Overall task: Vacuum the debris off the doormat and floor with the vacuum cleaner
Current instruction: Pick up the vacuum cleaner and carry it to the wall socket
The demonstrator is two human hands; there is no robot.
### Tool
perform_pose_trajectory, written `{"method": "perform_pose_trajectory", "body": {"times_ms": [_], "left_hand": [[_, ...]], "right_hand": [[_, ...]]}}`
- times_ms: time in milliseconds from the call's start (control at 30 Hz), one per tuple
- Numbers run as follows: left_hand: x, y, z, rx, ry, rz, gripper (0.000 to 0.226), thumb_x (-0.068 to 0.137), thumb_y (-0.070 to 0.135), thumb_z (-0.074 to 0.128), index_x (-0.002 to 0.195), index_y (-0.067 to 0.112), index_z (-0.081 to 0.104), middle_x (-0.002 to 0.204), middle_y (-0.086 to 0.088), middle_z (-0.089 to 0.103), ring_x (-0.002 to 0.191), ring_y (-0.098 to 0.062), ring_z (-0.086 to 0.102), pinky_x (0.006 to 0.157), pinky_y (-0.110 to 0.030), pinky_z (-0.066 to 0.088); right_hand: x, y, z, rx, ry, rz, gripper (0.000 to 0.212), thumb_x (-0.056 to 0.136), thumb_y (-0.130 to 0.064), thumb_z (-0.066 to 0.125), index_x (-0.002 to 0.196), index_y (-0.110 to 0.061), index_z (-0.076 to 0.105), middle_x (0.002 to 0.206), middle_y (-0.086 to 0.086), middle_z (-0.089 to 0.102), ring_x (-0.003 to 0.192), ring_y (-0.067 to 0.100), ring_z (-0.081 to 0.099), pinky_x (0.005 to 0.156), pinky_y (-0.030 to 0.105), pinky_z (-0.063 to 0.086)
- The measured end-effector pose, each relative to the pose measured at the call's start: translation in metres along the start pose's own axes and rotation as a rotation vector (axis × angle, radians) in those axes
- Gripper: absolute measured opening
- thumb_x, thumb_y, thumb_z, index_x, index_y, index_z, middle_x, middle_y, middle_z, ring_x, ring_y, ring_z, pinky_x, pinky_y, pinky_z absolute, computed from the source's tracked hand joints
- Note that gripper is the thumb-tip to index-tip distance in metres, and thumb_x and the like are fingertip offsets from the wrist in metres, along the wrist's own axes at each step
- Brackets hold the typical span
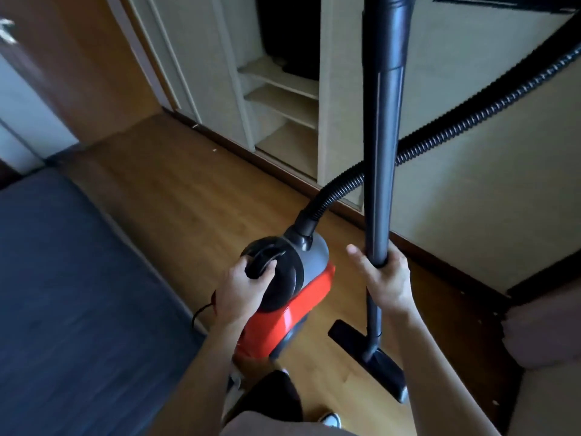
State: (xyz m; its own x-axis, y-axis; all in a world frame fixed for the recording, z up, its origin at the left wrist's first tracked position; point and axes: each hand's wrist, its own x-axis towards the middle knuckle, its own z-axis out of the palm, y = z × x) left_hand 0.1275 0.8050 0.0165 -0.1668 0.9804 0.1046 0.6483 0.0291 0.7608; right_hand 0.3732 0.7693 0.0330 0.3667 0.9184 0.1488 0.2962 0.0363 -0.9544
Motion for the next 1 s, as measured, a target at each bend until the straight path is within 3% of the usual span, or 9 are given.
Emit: {"method": "perform_pose_trajectory", "body": {"times_ms": [100,233,400,600,767,833,900,1000], "left_hand": [[0.020,-0.002,0.000,-0.017,0.020,-0.043,0.022,0.083,0.043,0.073,0.079,0.022,0.069,0.070,0.013,0.067,0.070,-0.005,0.065,0.067,-0.024,0.052],[0.055,-0.002,-0.002,-0.033,0.105,-0.090,0.022,0.082,0.037,0.075,0.069,0.022,0.064,0.062,0.011,0.064,0.062,0.000,0.061,0.059,-0.017,0.043],[0.122,-0.010,-0.004,-0.032,0.121,-0.216,0.027,0.084,0.045,0.071,0.074,0.019,0.066,0.068,0.006,0.066,0.068,-0.008,0.064,0.064,-0.027,0.051],[0.231,-0.029,-0.006,-0.022,0.146,-0.270,0.030,0.083,0.049,0.067,0.070,0.022,0.062,0.066,0.007,0.065,0.067,-0.007,0.063,0.064,-0.030,0.053],[0.323,-0.052,-0.016,-0.031,0.178,-0.289,0.028,0.083,0.048,0.068,0.073,0.023,0.063,0.065,0.007,0.064,0.063,-0.005,0.061,0.056,-0.028,0.050],[0.353,-0.062,-0.018,-0.026,0.194,-0.295,0.028,0.084,0.050,0.067,0.077,0.023,0.065,0.066,0.006,0.064,0.062,-0.004,0.061,0.057,-0.032,0.053],[0.376,-0.070,-0.020,-0.026,0.207,-0.310,0.029,0.085,0.048,0.067,0.077,0.020,0.065,0.065,0.003,0.064,0.061,-0.007,0.061,0.058,-0.037,0.054],[0.412,-0.084,-0.025,-0.039,0.244,-0.344,0.028,0.085,0.047,0.067,0.080,0.020,0.065,0.067,0.002,0.065,0.062,-0.009,0.062,0.060,-0.038,0.056]], "right_hand": [[0.029,-0.001,0.013,0.021,-0.067,-0.013,0.051,0.082,-0.047,0.075,0.072,-0.007,0.044,0.063,0.002,0.041,0.054,0.011,0.038,0.051,0.027,0.036],[0.067,0.000,0.039,0.068,-0.158,-0.012,0.044,0.081,-0.045,0.075,0.069,-0.017,0.043,0.063,0.005,0.040,0.055,0.019,0.040,0.053,0.034,0.038],[0.126,0.003,0.087,0.027,-0.241,-0.029,0.047,0.085,-0.043,0.075,0.075,-0.006,0.047,0.070,0.031,0.049,0.062,0.045,0.051,0.058,0.049,0.046],[0.227,0.001,0.168,0.003,-0.307,0.001,0.040,0.084,-0.048,0.078,0.072,-0.020,0.051,0.070,0.027,0.049,0.062,0.043,0.051,0.056,0.047,0.048],[0.313,-0.007,0.248,-0.058,-0.330,0.106,0.033,0.085,-0.034,0.081,0.082,-0.008,0.061,0.081,0.023,0.064,0.077,0.041,0.063,0.073,0.050,0.056],[0.341,-0.011,0.276,-0.075,-0.357,0.128,0.025,0.085,-0.034,0.081,0.083,-0.018,0.062,0.082,0.016,0.067,0.081,0.037,0.065,0.077,0.048,0.057],[0.362,-0.016,0.301,-0.082,-0.393,0.128,0.025,0.085,-0.032,0.081,0.081,-0.024,0.058,0.080,0.011,0.065,0.077,0.035,0.064,0.074,0.044,0.057],[0.394,-0.020,0.337,-0.084,-0.427,0.113,0.031,0.084,-0.029,0.082,0.077,-0.015,0.055,0.073,0.006,0.058,0.067,0.024,0.055,0.063,0.031,0.048]]}}
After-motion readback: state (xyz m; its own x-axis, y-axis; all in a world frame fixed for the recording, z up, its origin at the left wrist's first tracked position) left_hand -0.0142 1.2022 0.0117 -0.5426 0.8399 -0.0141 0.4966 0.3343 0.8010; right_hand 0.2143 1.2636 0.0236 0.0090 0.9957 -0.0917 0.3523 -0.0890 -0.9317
